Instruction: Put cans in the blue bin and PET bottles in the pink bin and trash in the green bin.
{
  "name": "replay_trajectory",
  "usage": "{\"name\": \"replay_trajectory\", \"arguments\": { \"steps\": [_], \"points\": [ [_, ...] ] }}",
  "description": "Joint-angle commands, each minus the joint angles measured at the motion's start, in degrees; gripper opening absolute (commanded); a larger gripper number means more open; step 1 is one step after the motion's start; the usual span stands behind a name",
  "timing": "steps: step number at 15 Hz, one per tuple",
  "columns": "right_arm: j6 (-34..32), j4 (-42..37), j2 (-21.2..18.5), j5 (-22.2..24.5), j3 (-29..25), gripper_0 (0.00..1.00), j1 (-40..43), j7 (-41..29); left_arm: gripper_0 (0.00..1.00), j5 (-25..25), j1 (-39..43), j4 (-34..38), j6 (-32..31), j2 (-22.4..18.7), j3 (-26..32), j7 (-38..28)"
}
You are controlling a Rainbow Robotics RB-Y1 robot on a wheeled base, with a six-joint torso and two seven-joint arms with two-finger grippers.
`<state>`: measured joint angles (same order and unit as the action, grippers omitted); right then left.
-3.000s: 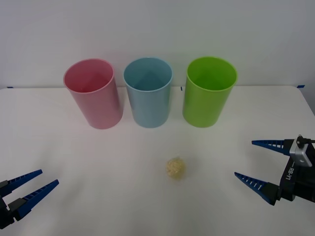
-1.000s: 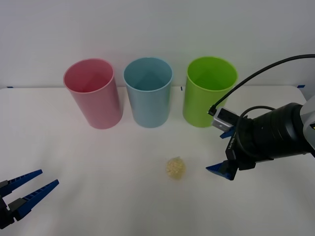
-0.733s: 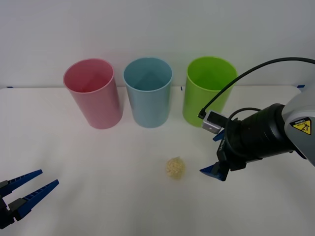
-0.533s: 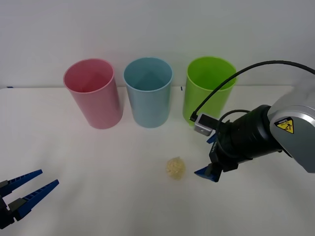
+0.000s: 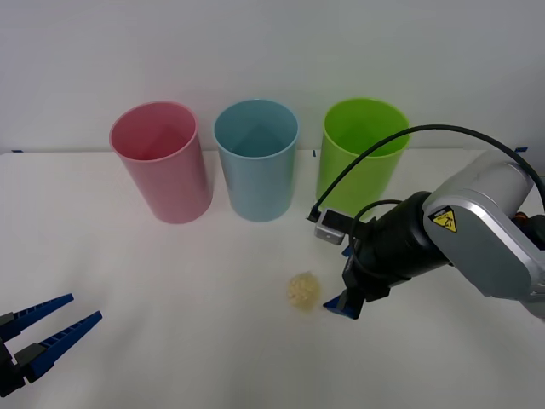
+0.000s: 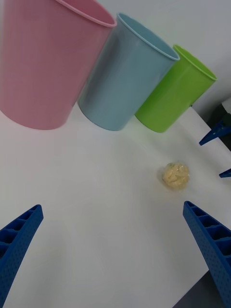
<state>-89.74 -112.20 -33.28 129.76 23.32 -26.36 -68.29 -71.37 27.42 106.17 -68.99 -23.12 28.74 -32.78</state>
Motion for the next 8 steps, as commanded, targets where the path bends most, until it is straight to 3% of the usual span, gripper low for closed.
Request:
{"name": "replay_trajectory", "arguments": {
  "steps": [1,8],
  "points": [
    [0.01,0.93,1.64,2.77,1.29,1.0,-0.01,0.17,1.0,0.0,0.0,0.0,0.0,0.0,0.0,0.0],
    [0.97,4.01,5.77,7.43,3.93,1.0,-0.01,0.17,1.0,0.0,0.0,0.0,0.0,0.0,0.0,0.0]
  ]
}}
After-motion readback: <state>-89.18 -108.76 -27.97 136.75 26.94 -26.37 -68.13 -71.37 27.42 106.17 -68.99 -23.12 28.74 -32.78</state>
